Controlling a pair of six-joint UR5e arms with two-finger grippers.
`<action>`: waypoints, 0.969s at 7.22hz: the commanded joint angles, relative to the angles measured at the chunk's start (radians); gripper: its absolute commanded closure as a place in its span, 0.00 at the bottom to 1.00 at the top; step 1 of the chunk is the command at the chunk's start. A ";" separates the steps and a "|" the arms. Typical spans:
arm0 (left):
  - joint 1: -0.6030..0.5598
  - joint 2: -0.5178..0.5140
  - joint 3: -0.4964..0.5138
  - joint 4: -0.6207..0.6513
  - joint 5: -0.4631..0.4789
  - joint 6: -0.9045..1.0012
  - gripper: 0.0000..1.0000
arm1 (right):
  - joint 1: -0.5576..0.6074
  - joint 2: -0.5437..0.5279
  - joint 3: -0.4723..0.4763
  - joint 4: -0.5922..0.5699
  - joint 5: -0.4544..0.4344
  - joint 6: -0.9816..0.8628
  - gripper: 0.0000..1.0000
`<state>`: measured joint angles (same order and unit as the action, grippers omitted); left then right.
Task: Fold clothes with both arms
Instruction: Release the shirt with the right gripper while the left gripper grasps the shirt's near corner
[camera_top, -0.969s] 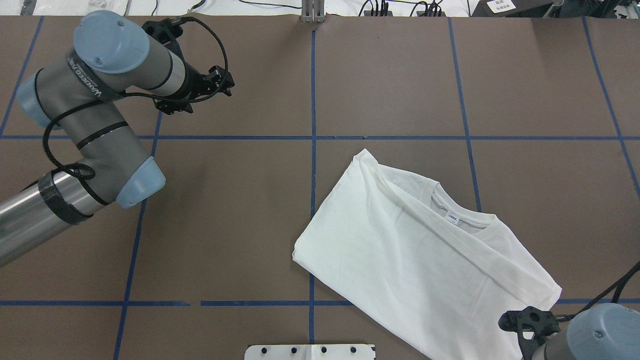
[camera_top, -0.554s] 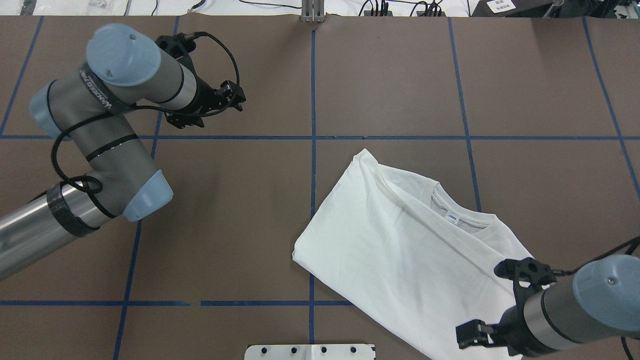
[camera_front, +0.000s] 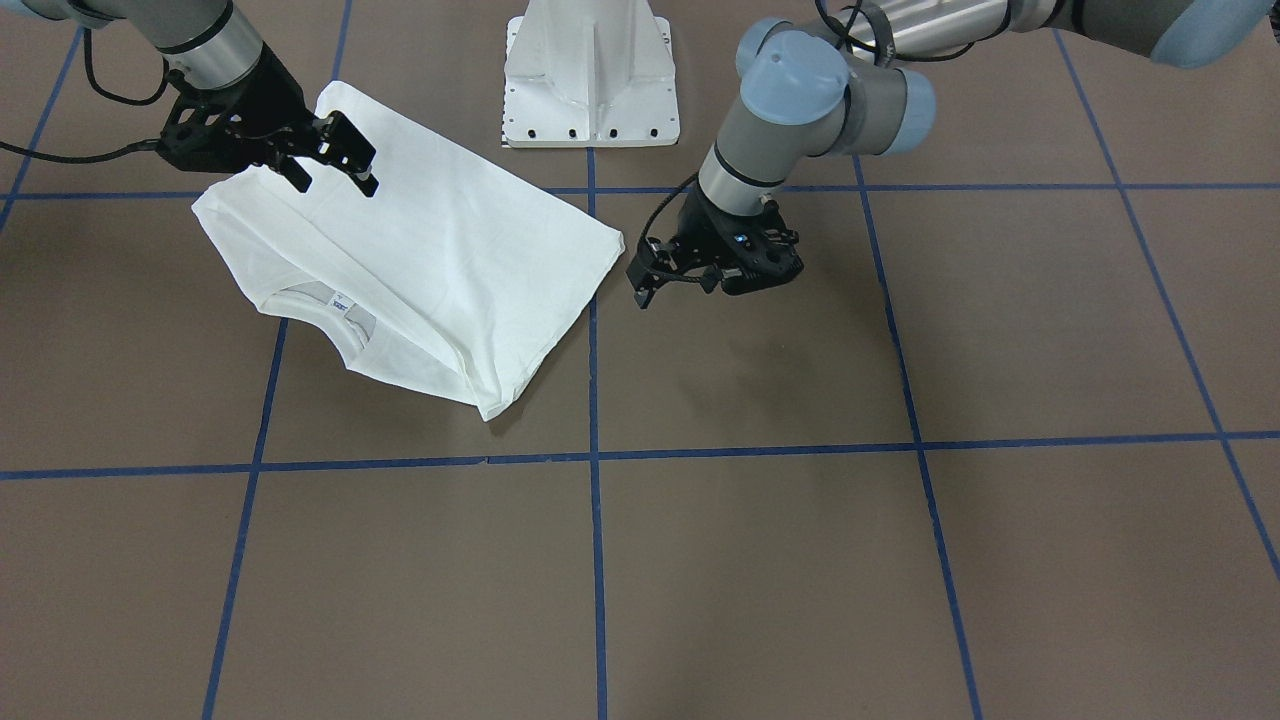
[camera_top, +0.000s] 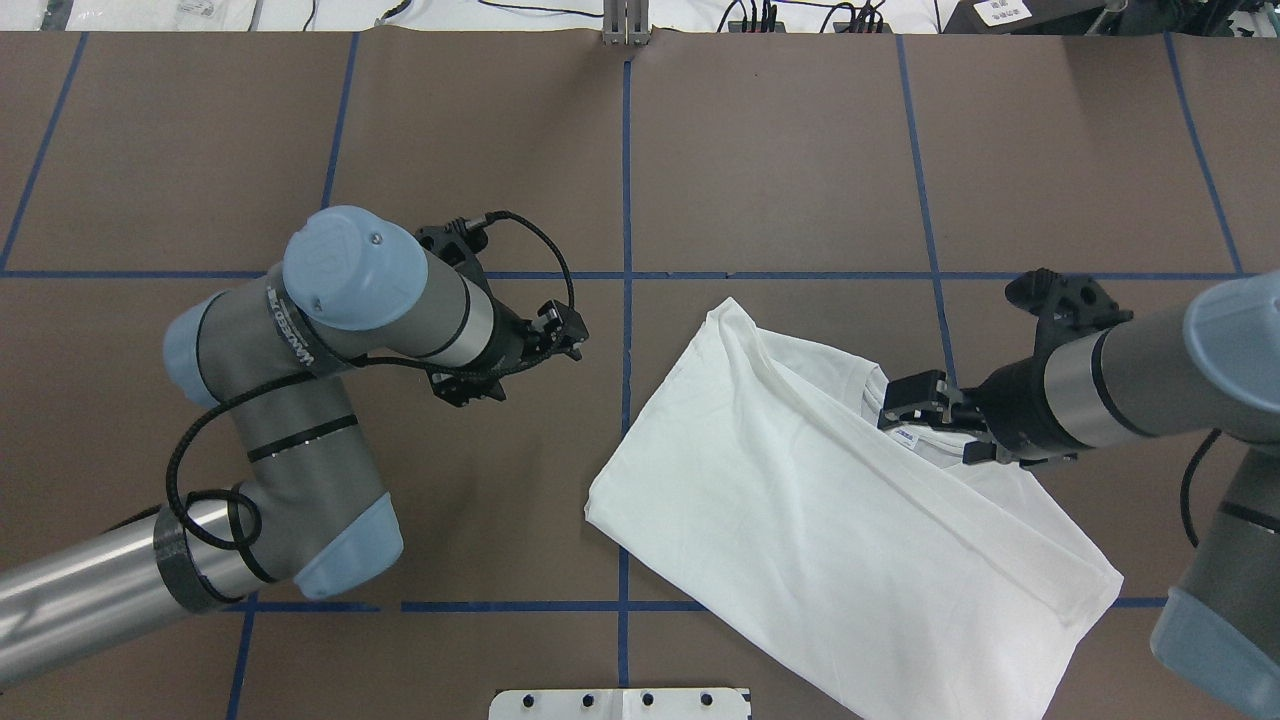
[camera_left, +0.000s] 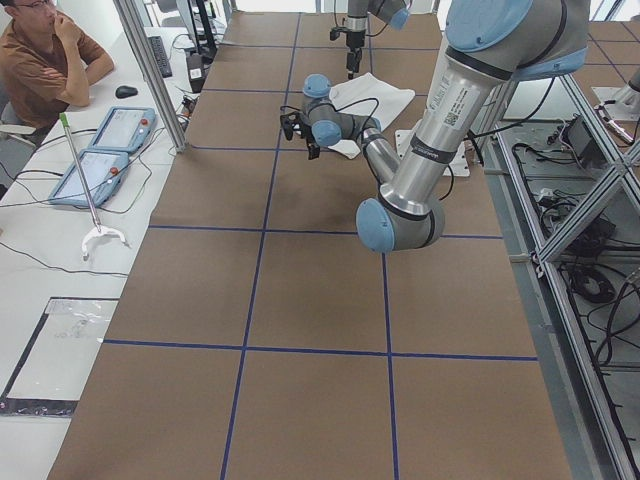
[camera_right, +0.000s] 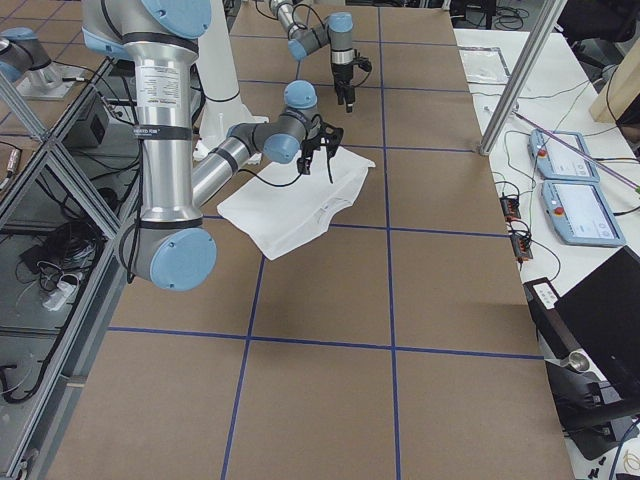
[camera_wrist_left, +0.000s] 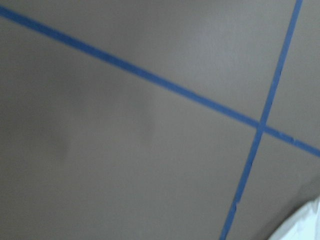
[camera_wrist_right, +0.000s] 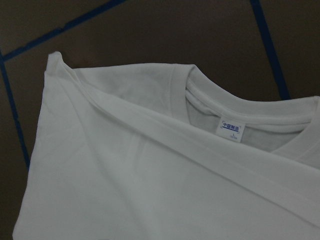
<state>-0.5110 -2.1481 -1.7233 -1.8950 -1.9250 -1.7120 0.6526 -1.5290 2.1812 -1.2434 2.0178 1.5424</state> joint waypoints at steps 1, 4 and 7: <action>0.142 0.005 -0.009 -0.009 0.006 -0.111 0.01 | 0.076 0.055 -0.049 0.002 -0.007 -0.001 0.00; 0.181 -0.003 0.048 -0.076 0.029 -0.121 0.01 | 0.085 0.066 -0.055 0.007 -0.011 -0.001 0.00; 0.181 -0.007 0.080 -0.134 0.058 -0.117 0.03 | 0.097 0.064 -0.057 0.005 -0.011 -0.001 0.00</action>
<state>-0.3291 -2.1543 -1.6537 -2.0087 -1.8720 -1.8294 0.7466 -1.4651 2.1249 -1.2378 2.0065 1.5416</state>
